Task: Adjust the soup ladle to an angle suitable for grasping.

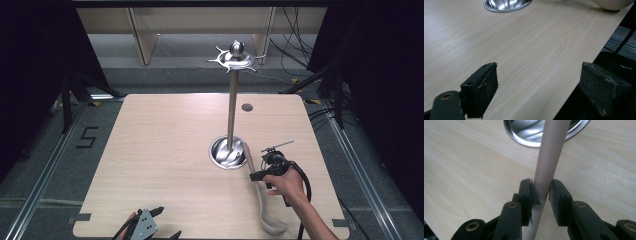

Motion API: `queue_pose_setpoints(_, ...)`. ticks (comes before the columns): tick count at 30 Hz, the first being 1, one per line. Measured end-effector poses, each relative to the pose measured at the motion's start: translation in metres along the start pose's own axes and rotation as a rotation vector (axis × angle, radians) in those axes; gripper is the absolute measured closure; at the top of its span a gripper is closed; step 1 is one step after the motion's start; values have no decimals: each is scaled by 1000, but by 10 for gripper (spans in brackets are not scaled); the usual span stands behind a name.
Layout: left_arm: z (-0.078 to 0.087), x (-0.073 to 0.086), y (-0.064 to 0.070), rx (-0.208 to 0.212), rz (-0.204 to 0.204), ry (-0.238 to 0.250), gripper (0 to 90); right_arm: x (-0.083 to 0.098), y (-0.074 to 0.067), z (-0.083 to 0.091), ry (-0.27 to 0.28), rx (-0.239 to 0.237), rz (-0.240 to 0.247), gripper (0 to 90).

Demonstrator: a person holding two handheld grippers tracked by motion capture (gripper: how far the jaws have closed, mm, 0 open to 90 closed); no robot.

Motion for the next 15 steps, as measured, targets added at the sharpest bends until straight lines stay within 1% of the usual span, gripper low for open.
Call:
queue_pose_setpoints(1,0,0,0,0,0,0,147,0,0,0,0,0,0,730)
queue_pose_setpoints(2,0,0,-1,4,-6,-6,147,0,-2,5,11,-35,-6,745)
queue_pose_setpoints(3,1,-2,1,39,36,12,147,0,-3,8,29,-39,-4,749)
queue_pose_setpoints(4,2,-1,-3,27,-14,-1,147,1,-6,11,20,-54,-31,753)
queue_pose_setpoints(5,1,-2,-2,26,-5,5,147,0,-5,12,40,-57,4,756)
queue_pose_setpoints(6,1,-2,-2,26,-5,5,147,0,-5,12,40,-57,4,756)
queue_pose_setpoints(7,1,-2,-1,21,3,12,147,1,-9,19,61,-68,9,763)
queue_pose_setpoints(8,1,-2,0,27,13,18,147,1,-9,19,61,-68,9,763)
queue_pose_setpoints(9,2,-1,-3,14,-8,1,147,2,-14,26,69,-78,17,766)
queue_pose_setpoints(10,2,-1,-3,14,-8,1,147,2,-14,26,69,-78,17,766)
queue_pose_setpoints(11,1,-2,-1,7,37,22,147,2,-16,32,89,-68,46,766)
queue_pose_setpoints(12,2,-3,-1,10,39,28,147,2,-16,32,89,-68,46,766)
queue_pose_setpoints(13,2,-3,-1,11,34,26,147,2,-16,36,91,-65,79,767)
queue_pose_setpoints(14,3,-3,-1,3,32,20,147,3,-19,40,95,-66,95,767)
queue_pose_setpoints(15,2,-3,-2,0,21,22,147,5,-22,45,116,-68,110,767)
Point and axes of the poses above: each handheld gripper's, and its own axes: z roughly backward along the jaws, x roughly out of its underside, y roughly to its right, the point moved 7 cm from there along -z, roughly forward along the jaws, and after that the axes turned 7 degrees about -x, right-handed, at the moved point
